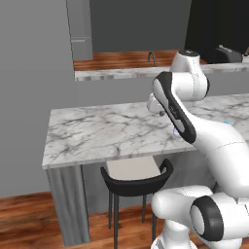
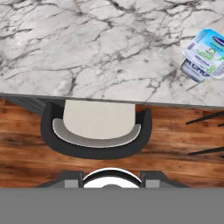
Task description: Stack the yogurt containers by placing the smaller containers on top of the larger containers.
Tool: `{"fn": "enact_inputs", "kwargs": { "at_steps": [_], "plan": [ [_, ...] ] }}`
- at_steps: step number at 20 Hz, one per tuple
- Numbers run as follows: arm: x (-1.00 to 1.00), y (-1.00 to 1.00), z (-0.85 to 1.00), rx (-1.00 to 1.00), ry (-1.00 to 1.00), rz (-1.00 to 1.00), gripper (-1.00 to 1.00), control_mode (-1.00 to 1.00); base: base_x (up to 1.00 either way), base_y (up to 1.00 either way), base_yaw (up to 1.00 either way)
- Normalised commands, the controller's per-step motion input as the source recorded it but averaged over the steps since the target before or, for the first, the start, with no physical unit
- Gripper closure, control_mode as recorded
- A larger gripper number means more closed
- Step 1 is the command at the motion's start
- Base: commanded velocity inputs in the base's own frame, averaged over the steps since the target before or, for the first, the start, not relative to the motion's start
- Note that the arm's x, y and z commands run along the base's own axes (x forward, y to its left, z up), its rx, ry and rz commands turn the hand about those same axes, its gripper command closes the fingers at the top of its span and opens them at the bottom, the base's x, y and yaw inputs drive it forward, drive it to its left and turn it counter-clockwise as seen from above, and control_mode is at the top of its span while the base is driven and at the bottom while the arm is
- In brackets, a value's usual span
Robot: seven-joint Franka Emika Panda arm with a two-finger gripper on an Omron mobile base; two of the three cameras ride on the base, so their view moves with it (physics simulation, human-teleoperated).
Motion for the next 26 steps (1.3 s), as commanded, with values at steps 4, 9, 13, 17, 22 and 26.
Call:
{"fn": "enact_inputs", "kwargs": {
  "at_steps": [4, 9, 13, 17, 22, 26],
  "plan": [
    [-0.08, -0.06, 0.0, 0.0, 0.0, 0.0, -1.0, -1.0, 0.0, 0.0, 0.0],
    [-0.31, -0.32, 0.0, 0.04, -0.04, 0.0, -1.0, -1.0, 0.0, 0.0, 0.0],
    [-0.33, -0.52, 0.0, 0.14, -0.01, 0.0, -1.0, -1.0, 0.0, 0.0, 0.0],
    [-0.37, -0.64, 0.0, 0.21, -0.01, 0.0, -1.0, -1.0, 0.0, 0.0, 0.0],
    [-0.34, -0.65, 0.0, 0.23, -0.01, -0.01, -1.0, -1.0, 0.0, 0.0, 0.0],
    [-0.29, -0.65, 0.0, 0.2, 0.0, -0.01, -1.0, -1.0, 0.0, 0.0, 0.0]
  ]
}}
